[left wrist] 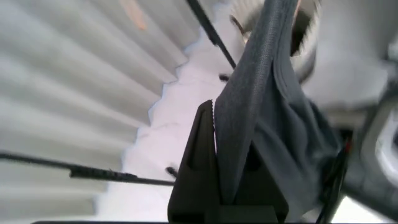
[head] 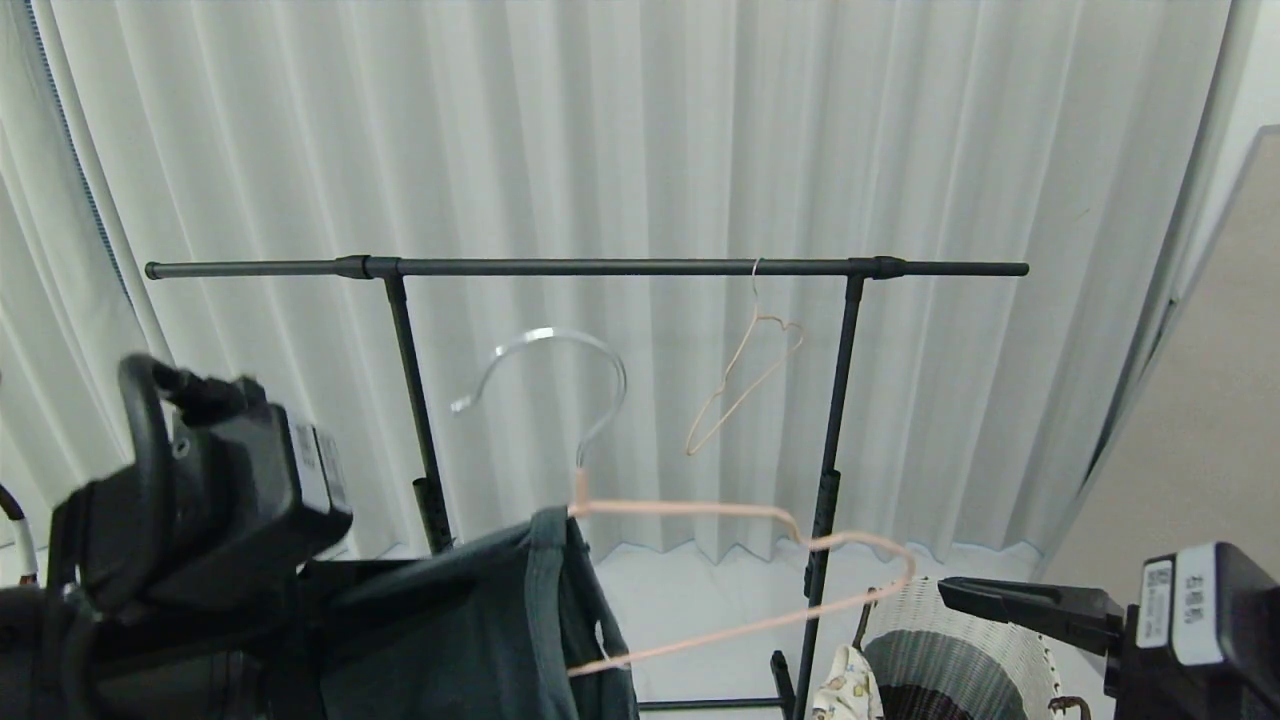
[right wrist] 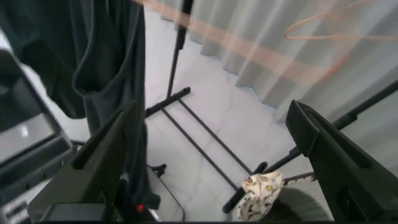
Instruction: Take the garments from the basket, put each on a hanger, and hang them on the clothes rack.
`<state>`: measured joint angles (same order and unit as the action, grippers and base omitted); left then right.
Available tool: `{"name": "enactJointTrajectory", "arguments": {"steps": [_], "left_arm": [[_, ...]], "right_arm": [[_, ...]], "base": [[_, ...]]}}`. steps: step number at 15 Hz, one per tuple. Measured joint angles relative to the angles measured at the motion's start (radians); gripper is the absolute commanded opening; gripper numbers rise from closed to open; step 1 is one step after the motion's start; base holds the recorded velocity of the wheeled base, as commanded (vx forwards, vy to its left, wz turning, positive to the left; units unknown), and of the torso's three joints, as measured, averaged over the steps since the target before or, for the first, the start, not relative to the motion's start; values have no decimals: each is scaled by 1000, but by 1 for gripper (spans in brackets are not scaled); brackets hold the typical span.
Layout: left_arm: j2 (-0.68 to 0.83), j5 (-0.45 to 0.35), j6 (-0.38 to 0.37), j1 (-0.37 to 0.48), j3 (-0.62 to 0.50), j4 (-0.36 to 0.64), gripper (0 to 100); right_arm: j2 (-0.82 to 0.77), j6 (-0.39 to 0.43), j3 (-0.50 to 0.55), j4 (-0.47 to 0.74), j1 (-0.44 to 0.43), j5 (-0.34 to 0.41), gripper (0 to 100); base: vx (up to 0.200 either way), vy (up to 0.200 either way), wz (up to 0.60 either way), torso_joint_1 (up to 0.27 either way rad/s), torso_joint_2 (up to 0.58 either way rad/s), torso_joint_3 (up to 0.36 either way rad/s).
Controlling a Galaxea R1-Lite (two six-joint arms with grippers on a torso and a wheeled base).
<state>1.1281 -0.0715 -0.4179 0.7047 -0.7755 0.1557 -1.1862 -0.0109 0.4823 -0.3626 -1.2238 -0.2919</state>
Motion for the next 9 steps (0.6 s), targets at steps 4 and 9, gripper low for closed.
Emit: {"name": "enactJointTrajectory", "arguments": {"steps": [4,9], "left_arm": [[86,110,190,-1,-199,0,0],[128,114,204,22,-256,-11,0]], "right_arm": [[-98,-74,33,-63,71,-1,100],[-313,-90,190,-71,100,-44,100]], "base": [[0,0,0,0,0,0],[0,0,0,0,0,0]]}}
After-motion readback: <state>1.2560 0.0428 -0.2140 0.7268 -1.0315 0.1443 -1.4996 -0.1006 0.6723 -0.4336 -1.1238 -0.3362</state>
